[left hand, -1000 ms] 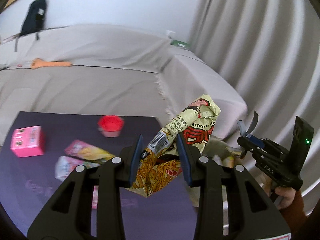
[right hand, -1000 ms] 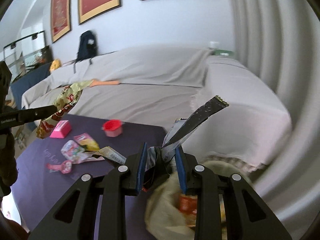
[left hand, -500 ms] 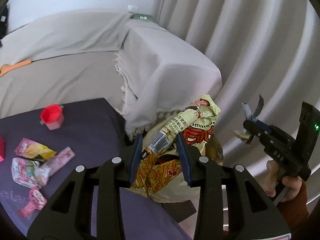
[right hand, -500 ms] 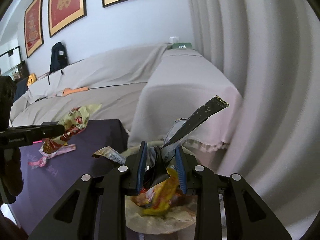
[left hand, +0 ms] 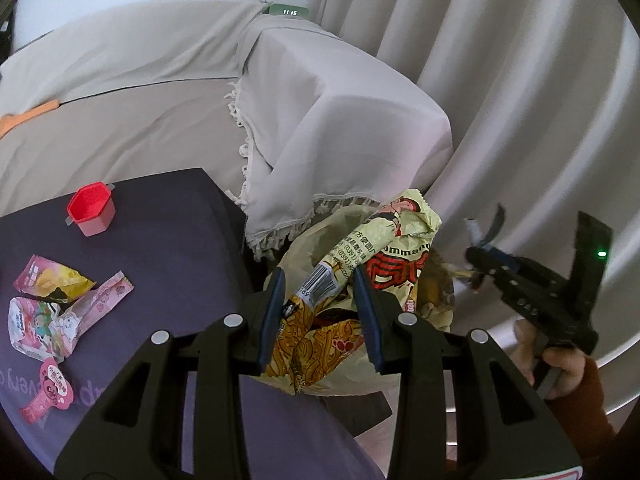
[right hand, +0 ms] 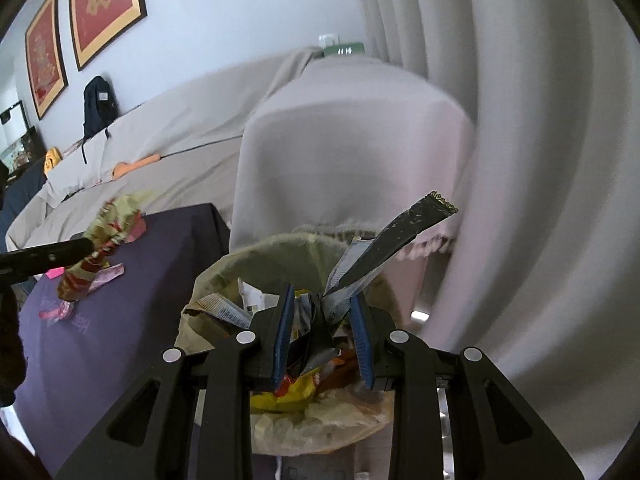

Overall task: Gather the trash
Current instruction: 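Drop both wrappers into the trash bag, opening both grippers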

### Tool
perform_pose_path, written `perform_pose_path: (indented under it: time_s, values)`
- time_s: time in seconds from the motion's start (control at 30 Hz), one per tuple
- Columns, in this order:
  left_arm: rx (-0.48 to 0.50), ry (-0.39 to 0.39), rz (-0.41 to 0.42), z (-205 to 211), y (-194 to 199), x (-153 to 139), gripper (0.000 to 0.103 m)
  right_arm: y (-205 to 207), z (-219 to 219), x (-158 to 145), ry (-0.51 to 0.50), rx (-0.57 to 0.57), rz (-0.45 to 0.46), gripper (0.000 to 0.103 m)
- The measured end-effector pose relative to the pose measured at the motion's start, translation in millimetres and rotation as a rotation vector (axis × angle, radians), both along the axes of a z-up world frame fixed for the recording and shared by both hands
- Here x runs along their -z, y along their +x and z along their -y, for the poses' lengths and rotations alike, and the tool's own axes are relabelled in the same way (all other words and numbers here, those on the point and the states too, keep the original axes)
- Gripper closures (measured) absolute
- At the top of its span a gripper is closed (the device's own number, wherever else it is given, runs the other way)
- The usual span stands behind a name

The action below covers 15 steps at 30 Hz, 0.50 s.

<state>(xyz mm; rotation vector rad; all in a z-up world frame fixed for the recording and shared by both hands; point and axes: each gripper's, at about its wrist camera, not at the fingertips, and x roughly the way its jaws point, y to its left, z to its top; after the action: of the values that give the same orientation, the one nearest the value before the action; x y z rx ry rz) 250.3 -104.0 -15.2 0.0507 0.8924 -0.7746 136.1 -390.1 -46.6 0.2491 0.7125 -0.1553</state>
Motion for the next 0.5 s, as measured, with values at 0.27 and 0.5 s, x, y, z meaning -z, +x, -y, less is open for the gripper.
perform_pose_path:
  time_s: [0.27, 0.5]
  values:
    - [-0.03, -0.006, -0.037, -12, 15, 10, 0.069, 61, -28, 64, 0.054, -0.087, -0.135, 0.076]
    - [-0.051, -0.009, -0.049, -24, 25, 14, 0.069, 84, -33, 89, 0.042, -0.066, -0.216, 0.076]
